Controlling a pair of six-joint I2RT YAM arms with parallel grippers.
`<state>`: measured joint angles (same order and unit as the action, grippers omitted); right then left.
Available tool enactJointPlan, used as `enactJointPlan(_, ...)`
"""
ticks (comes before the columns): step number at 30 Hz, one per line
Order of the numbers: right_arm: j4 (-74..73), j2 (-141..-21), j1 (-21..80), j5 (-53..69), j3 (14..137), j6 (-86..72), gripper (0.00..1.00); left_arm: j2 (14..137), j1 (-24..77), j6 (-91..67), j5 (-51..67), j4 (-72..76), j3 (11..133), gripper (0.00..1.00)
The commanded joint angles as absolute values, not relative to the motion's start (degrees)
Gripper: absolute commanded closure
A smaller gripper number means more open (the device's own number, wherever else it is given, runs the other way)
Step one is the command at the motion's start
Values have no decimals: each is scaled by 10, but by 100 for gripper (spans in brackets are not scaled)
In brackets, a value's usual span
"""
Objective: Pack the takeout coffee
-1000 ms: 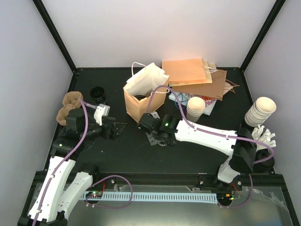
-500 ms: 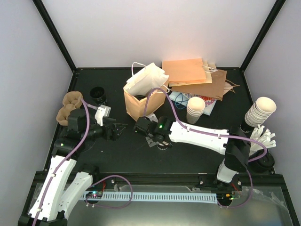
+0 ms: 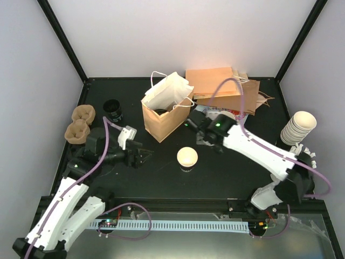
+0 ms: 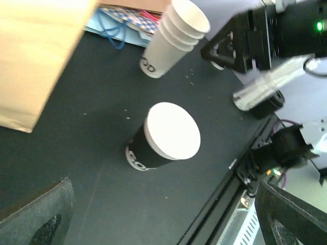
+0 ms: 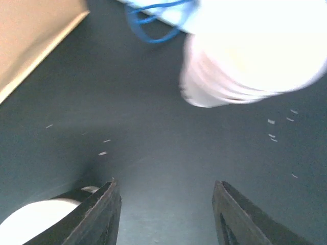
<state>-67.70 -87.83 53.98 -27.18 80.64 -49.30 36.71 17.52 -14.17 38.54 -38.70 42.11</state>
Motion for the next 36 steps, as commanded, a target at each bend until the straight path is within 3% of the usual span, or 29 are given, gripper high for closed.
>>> enactJointPlan(1,-740,-777,487,-329,739,-613,40,365,273,-192,326,-325,417,1)
enactJointPlan(5,-812,-719,468,-387,667,-743,16,395,372,-221,271,-285,425,1)
enactJointPlan(9,-870,-665,447,-402,601,-855,0,435,436,-231,245,-265,446,1)
enactJointPlan(16,-866,-564,415,-410,520,-914,0,494,500,-228,236,-246,475,1)
enactJointPlan(24,-826,-519,282,-390,505,-836,0,567,555,-223,219,-220,527,1)
enactJointPlan(36,-840,-551,216,-398,486,-868,0,578,567,-208,226,-229,541,1)
